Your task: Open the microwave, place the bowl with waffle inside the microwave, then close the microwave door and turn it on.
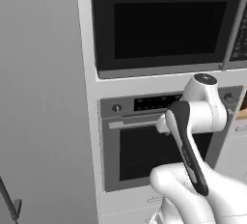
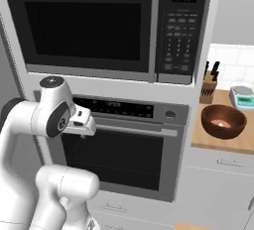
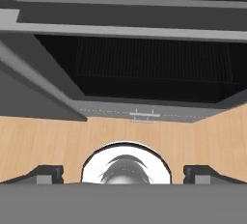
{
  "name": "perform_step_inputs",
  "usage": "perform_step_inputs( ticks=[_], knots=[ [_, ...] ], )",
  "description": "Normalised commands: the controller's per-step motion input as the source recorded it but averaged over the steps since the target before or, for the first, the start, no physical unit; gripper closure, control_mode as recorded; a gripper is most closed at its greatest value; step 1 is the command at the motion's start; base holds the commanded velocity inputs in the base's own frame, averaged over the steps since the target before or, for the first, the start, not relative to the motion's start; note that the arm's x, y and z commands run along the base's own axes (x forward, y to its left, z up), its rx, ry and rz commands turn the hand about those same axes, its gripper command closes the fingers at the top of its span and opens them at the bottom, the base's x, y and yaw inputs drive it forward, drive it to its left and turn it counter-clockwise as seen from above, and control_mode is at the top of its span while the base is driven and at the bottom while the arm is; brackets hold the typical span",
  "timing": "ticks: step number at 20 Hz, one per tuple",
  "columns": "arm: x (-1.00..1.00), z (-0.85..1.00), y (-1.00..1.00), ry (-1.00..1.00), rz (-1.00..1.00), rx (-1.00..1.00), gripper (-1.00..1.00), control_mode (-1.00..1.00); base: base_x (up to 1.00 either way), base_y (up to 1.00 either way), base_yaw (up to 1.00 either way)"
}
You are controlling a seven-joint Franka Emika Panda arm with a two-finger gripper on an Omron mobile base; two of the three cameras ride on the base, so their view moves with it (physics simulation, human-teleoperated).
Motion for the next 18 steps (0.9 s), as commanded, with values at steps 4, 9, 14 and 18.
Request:
perform_step_inputs(
  ticks=[4,9,14,18],
  knots=[
    [0.00,0.00,0.00,0.00,0.00,0.00,-1.00,1.00,0.00,-0.58,0.03],
    [0.00,0.00,0.00,0.00,0.00,0.00,-1.00,1.00,0.00,-0.63,0.06],
    [0.00,0.00,0.00,0.00,0.00,0.00,-1.00,1.00,0.00,-0.69,0.11],
    [0.00,0.00,0.00,0.00,0.00,0.00,-1.00,1.00,0.00,-0.65,0.15]
  ],
)
